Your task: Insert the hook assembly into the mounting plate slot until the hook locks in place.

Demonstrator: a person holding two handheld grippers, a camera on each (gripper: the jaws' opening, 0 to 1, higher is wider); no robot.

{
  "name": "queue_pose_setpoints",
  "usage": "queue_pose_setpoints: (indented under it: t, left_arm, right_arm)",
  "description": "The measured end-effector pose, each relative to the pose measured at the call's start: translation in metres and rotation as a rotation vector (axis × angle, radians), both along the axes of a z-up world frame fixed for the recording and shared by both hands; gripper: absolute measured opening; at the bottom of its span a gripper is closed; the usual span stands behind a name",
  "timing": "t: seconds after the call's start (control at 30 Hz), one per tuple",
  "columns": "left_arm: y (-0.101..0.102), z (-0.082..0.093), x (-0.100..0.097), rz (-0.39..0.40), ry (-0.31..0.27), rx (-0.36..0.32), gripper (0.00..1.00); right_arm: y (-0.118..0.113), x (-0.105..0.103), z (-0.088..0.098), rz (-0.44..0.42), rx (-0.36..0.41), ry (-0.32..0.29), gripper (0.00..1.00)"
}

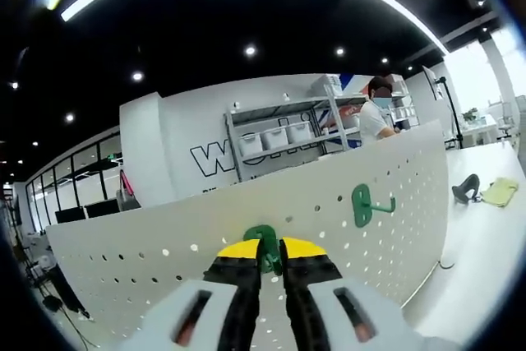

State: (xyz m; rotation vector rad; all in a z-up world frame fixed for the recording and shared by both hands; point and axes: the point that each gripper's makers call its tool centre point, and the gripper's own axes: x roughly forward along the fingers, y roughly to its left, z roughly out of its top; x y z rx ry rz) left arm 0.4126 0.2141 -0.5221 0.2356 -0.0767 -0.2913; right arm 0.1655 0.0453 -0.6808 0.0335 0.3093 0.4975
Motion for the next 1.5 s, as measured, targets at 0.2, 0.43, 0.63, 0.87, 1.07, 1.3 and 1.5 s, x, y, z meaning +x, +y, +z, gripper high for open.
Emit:
queue_pose_setpoints:
  t: [0.2,0.43,0.63,0.87,1.07,1.3,1.5]
  left_arm:
    - [0.001,-0.002,-0.001,-0.007,0.017,0.002,0.12]
    - [-0.001,0.001,-0.01,-0.029,0.019,0.031,0.14]
    - [0.002,0.004,-0.02,-0.041,0.025,0.016,0.16]
    - [0.004,-0.009,-0.038,-0.043,0.058,0.025,0.16]
    - [0.003,-0.035,-0.052,-0.046,0.122,0.026,0.18]
    - [-0.018,-0.056,-0.07,-0.116,0.165,-0.007,0.21]
    - [-0.03,-0.079,-0.084,-0.148,0.22,0.004,0.23]
  right_arm:
    - [-0.001,-0.002,0.0,-0.004,0.002,0.0,0.23]
    - [0.002,-0.002,-0.001,0.006,-0.003,0.003,0.23]
    - [0.005,-0.003,-0.001,0.031,-0.019,0.002,0.23]
    - [0.003,-0.003,0.001,0.032,-0.004,-0.003,0.23]
    - [0.003,-0.005,-0.001,0.045,-0.009,-0.006,0.23]
    - [-0.01,-0.006,-0.005,0.019,0.011,-0.008,0.25]
    - [-0.013,-0.009,-0.007,0.011,0.022,-0.006,0.25]
